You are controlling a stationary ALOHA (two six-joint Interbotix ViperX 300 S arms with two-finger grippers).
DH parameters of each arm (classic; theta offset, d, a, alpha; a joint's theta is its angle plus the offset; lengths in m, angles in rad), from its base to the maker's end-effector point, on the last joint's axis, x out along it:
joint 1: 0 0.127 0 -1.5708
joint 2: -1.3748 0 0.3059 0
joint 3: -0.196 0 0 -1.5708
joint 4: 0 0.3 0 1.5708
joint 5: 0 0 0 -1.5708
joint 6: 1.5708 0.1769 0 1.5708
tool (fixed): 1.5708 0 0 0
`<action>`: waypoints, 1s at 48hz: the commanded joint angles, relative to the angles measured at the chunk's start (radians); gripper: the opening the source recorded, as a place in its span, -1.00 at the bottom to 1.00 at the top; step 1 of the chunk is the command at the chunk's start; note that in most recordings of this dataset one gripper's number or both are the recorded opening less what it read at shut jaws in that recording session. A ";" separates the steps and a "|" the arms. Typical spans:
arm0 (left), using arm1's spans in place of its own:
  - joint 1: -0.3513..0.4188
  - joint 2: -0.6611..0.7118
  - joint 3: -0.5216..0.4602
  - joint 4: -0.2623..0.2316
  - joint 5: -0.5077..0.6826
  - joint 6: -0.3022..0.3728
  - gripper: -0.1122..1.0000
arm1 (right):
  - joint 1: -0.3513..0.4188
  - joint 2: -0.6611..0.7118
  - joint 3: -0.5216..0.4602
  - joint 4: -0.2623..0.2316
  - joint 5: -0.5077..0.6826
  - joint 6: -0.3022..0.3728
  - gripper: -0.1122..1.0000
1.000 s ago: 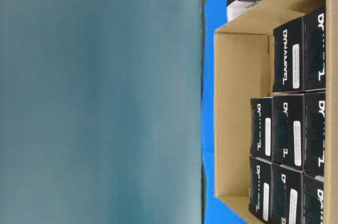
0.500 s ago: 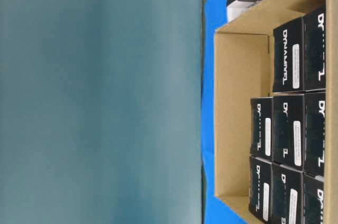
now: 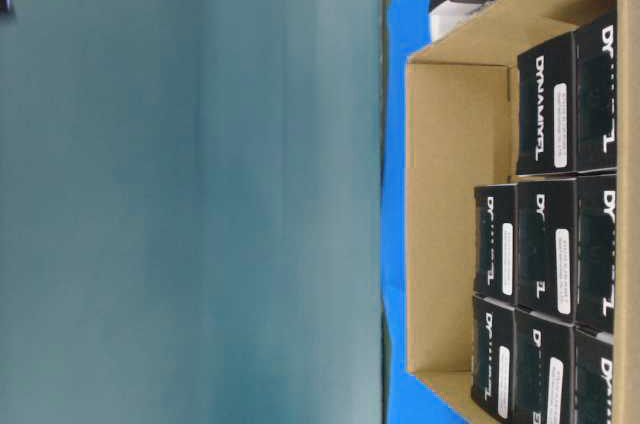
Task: Pick the box from inside the cardboard box.
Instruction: 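Move the right gripper over the cardboard box, fingers open downward, then lower the open right gripper around the top-right black box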
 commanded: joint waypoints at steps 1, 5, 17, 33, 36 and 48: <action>0.000 0.008 -0.026 0.003 0.000 -0.005 -0.91 | -0.008 0.083 -0.112 0.002 0.089 -0.006 -0.72; 0.002 0.008 -0.026 0.003 0.009 -0.006 -0.91 | -0.012 0.155 -0.199 0.002 0.179 -0.020 -0.72; -0.002 0.009 -0.032 0.003 0.035 -0.006 -0.91 | -0.034 0.344 -0.423 -0.025 0.356 -0.133 -0.71; -0.003 0.009 -0.060 0.003 0.089 -0.008 -0.91 | -0.075 0.454 -0.563 -0.025 0.356 -0.258 -0.63; -0.003 0.015 -0.064 0.003 0.092 -0.006 -0.91 | -0.083 0.463 -0.575 -0.020 0.354 -0.273 -0.55; -0.003 0.015 -0.071 0.003 0.106 -0.008 -0.91 | -0.097 0.495 -0.575 0.002 0.353 -0.345 0.54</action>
